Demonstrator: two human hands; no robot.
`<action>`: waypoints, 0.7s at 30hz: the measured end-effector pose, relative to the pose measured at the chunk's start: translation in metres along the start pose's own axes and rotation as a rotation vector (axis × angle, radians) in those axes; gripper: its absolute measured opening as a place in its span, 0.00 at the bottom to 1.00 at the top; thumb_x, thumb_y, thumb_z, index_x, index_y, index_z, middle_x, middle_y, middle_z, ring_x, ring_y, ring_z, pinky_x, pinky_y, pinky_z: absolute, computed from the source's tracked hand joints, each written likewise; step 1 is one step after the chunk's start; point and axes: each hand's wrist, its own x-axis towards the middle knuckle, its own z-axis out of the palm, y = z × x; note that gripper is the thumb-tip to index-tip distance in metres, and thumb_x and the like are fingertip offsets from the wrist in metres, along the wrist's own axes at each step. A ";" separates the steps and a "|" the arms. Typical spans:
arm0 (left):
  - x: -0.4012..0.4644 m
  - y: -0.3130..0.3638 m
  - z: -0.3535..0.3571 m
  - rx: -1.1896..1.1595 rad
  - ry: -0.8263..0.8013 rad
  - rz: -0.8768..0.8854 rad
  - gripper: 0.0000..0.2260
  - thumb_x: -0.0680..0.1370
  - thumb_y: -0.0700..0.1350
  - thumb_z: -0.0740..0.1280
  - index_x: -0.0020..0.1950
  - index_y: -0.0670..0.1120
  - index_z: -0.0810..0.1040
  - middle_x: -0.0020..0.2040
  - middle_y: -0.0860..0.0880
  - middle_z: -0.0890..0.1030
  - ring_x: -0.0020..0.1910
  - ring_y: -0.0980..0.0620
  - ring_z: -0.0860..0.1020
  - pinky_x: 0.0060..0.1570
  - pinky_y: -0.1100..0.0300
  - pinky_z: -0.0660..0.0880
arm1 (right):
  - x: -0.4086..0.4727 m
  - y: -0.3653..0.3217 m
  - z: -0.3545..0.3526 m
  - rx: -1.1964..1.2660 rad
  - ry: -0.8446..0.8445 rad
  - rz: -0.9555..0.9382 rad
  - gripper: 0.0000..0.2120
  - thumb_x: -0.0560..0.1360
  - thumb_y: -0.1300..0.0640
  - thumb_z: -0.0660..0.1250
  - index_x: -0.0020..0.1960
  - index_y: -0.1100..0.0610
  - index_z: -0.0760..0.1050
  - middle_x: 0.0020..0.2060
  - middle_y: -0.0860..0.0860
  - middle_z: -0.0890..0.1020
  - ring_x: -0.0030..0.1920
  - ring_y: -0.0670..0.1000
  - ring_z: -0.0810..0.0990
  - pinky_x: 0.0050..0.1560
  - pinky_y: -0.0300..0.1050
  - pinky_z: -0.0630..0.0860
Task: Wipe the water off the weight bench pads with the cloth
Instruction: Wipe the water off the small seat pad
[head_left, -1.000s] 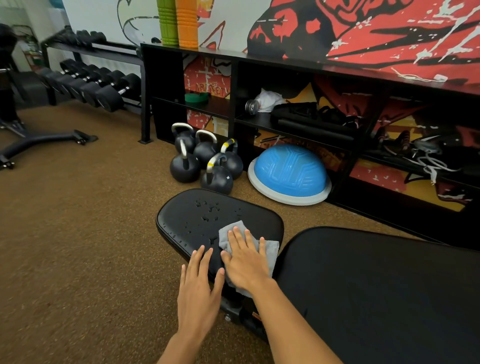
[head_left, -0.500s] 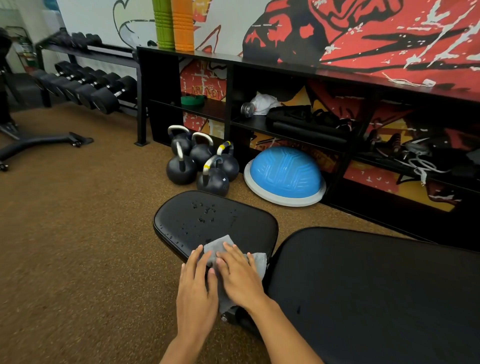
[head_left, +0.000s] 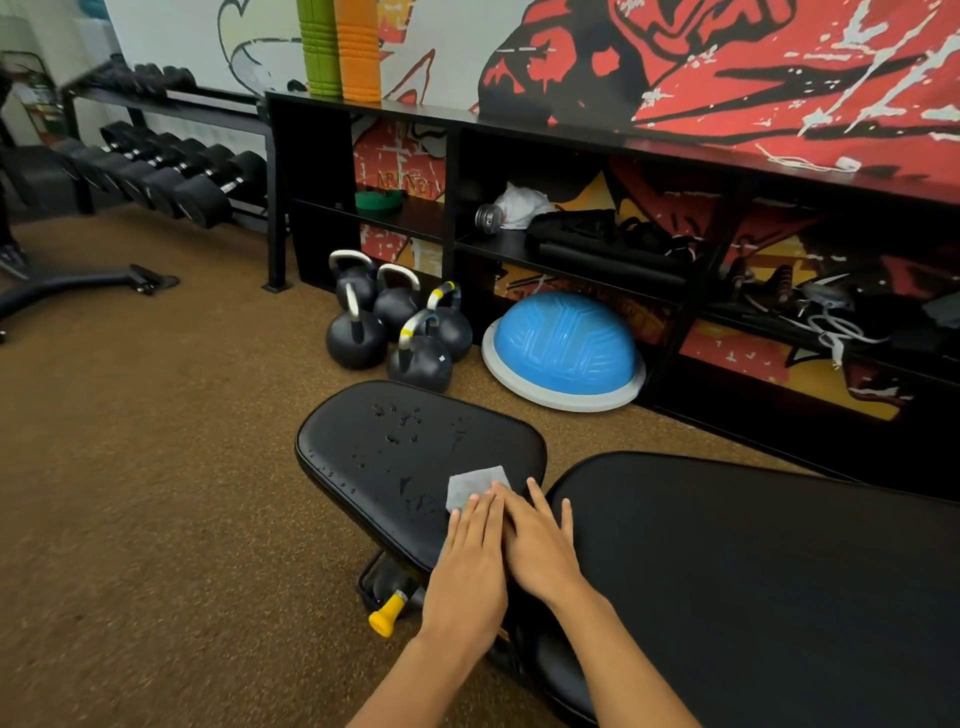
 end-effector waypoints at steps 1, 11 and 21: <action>0.002 0.002 0.003 0.018 -0.028 0.005 0.25 0.70 0.45 0.53 0.63 0.40 0.76 0.62 0.44 0.78 0.63 0.48 0.76 0.67 0.52 0.67 | 0.001 0.003 -0.003 0.018 -0.002 0.015 0.21 0.82 0.53 0.49 0.74 0.43 0.58 0.74 0.40 0.61 0.76 0.43 0.42 0.73 0.54 0.32; 0.028 0.000 0.008 0.240 -0.135 0.050 0.32 0.81 0.58 0.50 0.76 0.41 0.43 0.77 0.39 0.45 0.76 0.44 0.45 0.73 0.51 0.42 | 0.002 0.039 -0.030 0.233 0.240 0.150 0.19 0.78 0.64 0.57 0.67 0.50 0.70 0.70 0.48 0.69 0.76 0.49 0.54 0.75 0.51 0.54; 0.059 -0.009 0.006 0.079 -0.131 -0.027 0.24 0.83 0.52 0.42 0.77 0.45 0.44 0.78 0.44 0.44 0.76 0.48 0.41 0.74 0.54 0.39 | 0.006 0.037 -0.046 0.191 0.322 0.092 0.14 0.80 0.62 0.57 0.62 0.53 0.74 0.66 0.47 0.73 0.75 0.51 0.57 0.75 0.53 0.55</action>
